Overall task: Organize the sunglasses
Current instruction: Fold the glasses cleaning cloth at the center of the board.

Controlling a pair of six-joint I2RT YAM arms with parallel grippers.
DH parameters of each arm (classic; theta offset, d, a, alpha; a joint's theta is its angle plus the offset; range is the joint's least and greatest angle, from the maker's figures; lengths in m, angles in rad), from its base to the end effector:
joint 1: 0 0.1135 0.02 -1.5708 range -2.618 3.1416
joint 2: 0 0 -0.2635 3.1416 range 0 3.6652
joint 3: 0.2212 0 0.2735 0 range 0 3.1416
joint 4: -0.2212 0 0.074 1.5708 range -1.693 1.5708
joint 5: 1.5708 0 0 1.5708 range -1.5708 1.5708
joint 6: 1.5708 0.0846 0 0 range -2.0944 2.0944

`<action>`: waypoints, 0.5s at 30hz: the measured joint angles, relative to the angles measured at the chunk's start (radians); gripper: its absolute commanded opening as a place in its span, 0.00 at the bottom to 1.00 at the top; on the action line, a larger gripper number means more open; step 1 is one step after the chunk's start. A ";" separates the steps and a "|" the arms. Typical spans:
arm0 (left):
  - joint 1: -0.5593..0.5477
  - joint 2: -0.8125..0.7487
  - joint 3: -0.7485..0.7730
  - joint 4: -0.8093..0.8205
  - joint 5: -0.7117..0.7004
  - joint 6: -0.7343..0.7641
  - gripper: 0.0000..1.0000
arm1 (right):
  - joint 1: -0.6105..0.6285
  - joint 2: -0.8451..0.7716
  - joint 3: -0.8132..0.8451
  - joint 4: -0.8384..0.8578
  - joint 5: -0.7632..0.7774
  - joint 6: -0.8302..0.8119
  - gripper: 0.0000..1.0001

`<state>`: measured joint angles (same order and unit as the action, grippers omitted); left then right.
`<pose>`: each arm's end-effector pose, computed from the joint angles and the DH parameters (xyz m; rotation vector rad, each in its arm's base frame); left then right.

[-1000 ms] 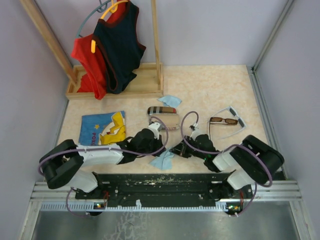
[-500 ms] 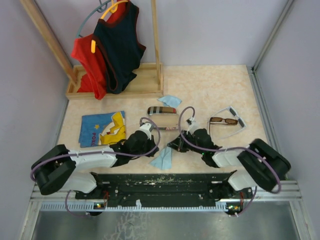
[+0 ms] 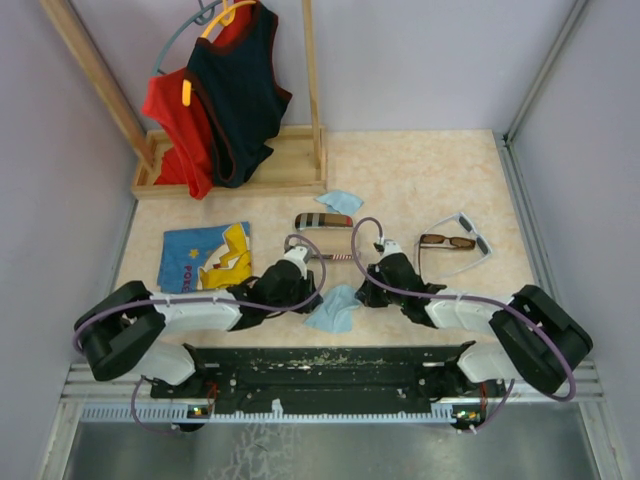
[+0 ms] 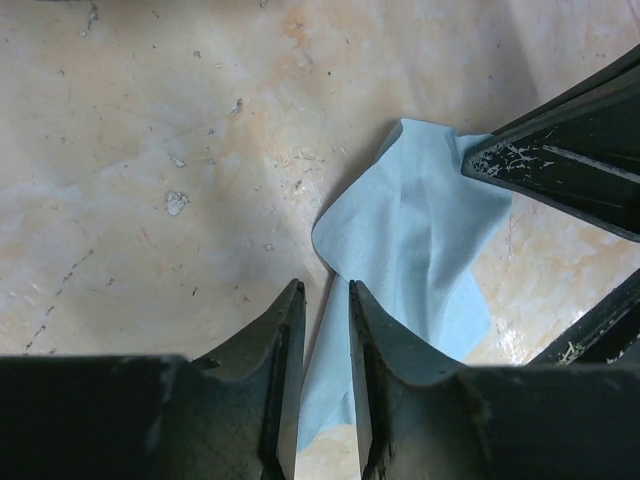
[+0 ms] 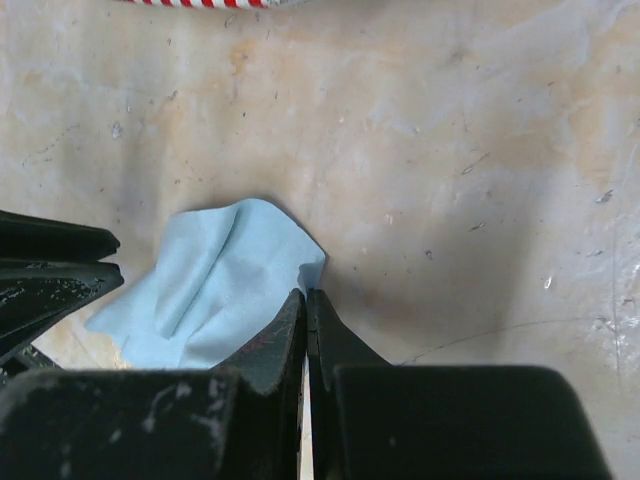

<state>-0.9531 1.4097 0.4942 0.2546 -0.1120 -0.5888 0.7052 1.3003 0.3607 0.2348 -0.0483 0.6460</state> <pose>0.1888 -0.2494 0.1016 0.3582 2.2966 -0.6986 0.2077 0.1822 0.0847 -0.0975 2.3907 0.7367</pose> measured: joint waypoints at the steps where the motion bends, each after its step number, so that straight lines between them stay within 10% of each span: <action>1: 0.001 0.003 0.003 0.000 -0.003 -0.002 0.36 | 0.000 0.005 0.000 -0.003 0.002 0.003 0.00; 15: 0.042 0.100 0.110 -0.031 0.016 -0.017 0.44 | 0.000 0.009 0.002 0.000 0.029 0.018 0.00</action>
<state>-0.9108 1.5101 0.6041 0.2237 -0.0959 -0.6056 0.7048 1.3094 0.3622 0.2352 -0.0196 0.6640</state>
